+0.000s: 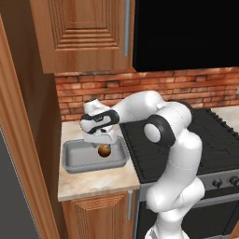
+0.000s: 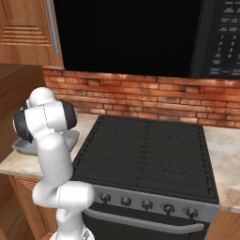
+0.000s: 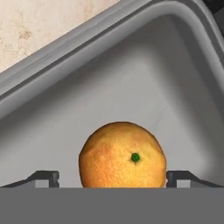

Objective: Pick the kiwi and orange from the fridge and place them inside the tupperware on the counter.

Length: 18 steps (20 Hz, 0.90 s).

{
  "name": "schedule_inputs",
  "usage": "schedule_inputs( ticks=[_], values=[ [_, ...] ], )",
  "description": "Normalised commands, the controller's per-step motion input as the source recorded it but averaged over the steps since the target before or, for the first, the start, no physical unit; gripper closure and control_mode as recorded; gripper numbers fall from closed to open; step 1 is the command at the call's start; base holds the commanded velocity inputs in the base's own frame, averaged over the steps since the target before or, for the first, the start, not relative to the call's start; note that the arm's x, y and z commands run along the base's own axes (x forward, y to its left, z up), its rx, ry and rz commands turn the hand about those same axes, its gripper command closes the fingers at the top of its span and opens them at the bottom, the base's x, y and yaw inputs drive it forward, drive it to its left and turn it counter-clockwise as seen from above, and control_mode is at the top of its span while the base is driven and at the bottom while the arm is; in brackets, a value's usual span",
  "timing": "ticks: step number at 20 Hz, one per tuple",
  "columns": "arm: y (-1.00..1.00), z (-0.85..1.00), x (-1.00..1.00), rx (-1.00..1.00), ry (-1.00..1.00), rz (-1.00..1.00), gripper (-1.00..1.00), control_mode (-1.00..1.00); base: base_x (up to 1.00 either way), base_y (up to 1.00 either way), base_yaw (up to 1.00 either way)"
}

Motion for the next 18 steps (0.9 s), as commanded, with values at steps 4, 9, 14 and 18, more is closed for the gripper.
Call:
schedule_inputs(
  ticks=[4, 9, 14, 18],
  values=[
    [0.0, 0.0, -0.31, 0.0, -0.33, 0.0, -1.0, -1.0, 0.0, 0.0, 0.0],
    [-0.01, 0.1, -0.45, 0.01, -0.47, 0.0, -1.0, -1.0, 0.0, 0.0, 0.0],
    [-0.17, 0.3, -0.55, 0.1, -0.35, 0.03, -1.0, -1.0, 0.0, 0.0, 0.0],
    [-0.35, 0.56, -0.44, 0.25, -0.19, 0.16, -1.0, -1.0, 0.0, 0.0, 0.0]
  ],
)
